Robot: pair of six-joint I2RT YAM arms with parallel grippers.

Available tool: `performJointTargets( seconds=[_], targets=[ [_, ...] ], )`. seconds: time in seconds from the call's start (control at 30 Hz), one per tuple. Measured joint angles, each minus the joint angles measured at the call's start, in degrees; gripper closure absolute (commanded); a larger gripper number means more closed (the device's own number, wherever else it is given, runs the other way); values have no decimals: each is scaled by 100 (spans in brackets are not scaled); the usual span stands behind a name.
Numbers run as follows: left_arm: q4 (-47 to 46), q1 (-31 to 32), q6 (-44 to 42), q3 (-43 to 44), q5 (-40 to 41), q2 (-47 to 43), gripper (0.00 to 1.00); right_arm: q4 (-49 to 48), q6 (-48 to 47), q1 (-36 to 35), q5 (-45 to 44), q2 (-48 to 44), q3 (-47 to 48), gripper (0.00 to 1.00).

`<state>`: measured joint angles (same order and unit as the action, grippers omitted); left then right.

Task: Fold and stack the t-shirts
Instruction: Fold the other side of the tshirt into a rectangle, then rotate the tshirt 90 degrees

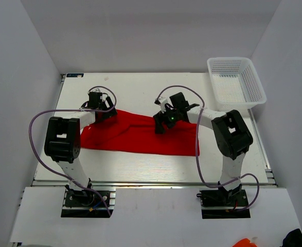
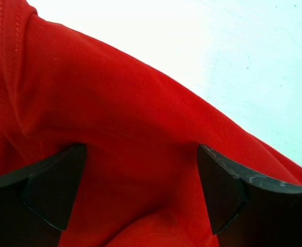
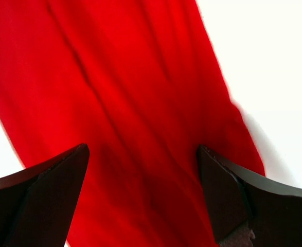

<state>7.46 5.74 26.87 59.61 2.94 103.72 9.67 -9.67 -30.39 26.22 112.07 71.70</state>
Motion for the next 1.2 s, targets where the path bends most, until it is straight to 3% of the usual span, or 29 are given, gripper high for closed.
performJointTargets(
  seconds=[0.27, 0.7, 1.0, 1.1, 1.13, 1.2],
  targets=[
    [7, 2, -2, 0, 70, 0, 1, -50, 105, -4, -343, -660, -739, 10],
    [61, 2, -13, 0, 262, 0, 1, 173, 1128, 186, -2927, -1891, -1803, 10],
    [74, 0, -37, -24, 284, -24, 1, 426, 2129, 584, -3578, -2583, -2059, 10],
    [81, 0, -52, -87, 332, -72, 1, 400, 2420, 782, -3635, -2621, -1954, 18],
    [83, 0, -52, -107, 350, -92, 1, 396, 2479, 841, -3637, -2605, -1930, 27],
    [105, 0, -74, -129, 376, -114, 1, 391, 2605, 979, -3593, -2535, -1888, 29]
  ],
)
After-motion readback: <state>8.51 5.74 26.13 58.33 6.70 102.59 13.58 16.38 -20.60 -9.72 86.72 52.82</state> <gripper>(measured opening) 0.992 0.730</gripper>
